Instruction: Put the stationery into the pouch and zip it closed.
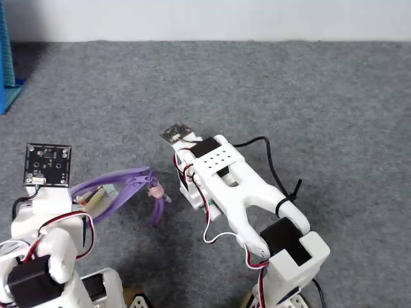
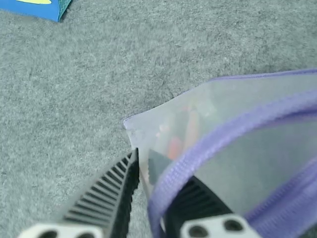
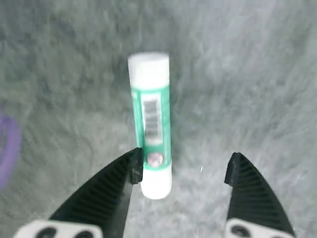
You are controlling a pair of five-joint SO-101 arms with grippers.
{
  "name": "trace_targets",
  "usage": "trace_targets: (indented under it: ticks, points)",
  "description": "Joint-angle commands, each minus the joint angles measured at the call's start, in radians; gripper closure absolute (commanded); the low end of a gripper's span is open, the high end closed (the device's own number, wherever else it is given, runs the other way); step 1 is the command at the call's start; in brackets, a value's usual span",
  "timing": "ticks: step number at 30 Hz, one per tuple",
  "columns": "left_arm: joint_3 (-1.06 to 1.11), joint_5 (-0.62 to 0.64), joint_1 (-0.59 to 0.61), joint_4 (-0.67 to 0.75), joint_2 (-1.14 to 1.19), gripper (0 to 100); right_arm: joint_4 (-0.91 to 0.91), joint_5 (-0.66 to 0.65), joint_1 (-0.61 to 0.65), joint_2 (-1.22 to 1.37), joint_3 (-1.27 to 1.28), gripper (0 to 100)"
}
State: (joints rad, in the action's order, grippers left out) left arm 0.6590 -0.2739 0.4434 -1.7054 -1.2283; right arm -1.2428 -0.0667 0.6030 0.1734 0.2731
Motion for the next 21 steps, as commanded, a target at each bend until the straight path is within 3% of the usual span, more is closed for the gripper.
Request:
trace_targets:
  ticks: [1, 15, 17, 21]
  points:
    - [0.008, -0.015, 0.003, 0.031, -0.002, 99, 0.068, -0.011, 0.008, -0.062, -0.035, 73.2]
    - [0.005, -0.015, 0.0, 0.031, -0.002, 99, 0.186, -0.003, 0.031, 0.125, -0.058, 73.9]
    - [0.005, -0.015, 0.0, 0.031, -0.002, 99, 0.185, -0.003, 0.028, 0.14, -0.08, 79.4]
    - [0.005, -0.014, 0.0, 0.031, -0.002, 99, 0.182, -0.003, 0.03, 0.125, -0.109, 99.7]
